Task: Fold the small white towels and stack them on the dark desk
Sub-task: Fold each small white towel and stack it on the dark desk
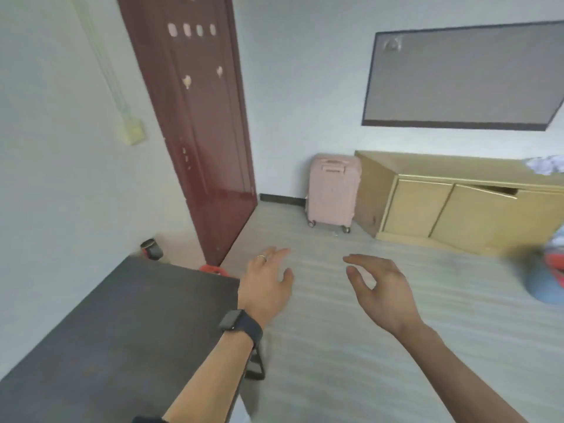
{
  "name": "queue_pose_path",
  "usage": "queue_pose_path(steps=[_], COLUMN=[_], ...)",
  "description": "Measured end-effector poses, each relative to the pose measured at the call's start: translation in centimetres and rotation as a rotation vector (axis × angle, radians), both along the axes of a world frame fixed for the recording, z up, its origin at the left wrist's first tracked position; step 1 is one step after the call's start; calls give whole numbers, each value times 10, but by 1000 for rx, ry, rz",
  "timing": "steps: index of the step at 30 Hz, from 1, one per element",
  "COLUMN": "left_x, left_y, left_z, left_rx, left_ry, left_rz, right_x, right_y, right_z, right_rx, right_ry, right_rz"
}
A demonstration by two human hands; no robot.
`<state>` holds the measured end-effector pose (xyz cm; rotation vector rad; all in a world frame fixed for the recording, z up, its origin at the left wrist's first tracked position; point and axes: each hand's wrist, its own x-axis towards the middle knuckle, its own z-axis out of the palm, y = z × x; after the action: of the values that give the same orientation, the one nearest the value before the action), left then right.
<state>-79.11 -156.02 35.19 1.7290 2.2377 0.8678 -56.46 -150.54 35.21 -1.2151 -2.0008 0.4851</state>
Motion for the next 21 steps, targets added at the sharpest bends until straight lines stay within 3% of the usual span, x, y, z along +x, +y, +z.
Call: queue_pose_path(steps=[8,21], left_x=[166,325], left_y=[171,414], left_z=[58,73], left_rx=[215,243], left_ry=[40,71], left_rz=[-260,-532], right_x=[177,329], right_y=[112,310], right_z=[58,79], right_rx=[149,255], right_ry=[16,-175], right_rz=[-303,-573])
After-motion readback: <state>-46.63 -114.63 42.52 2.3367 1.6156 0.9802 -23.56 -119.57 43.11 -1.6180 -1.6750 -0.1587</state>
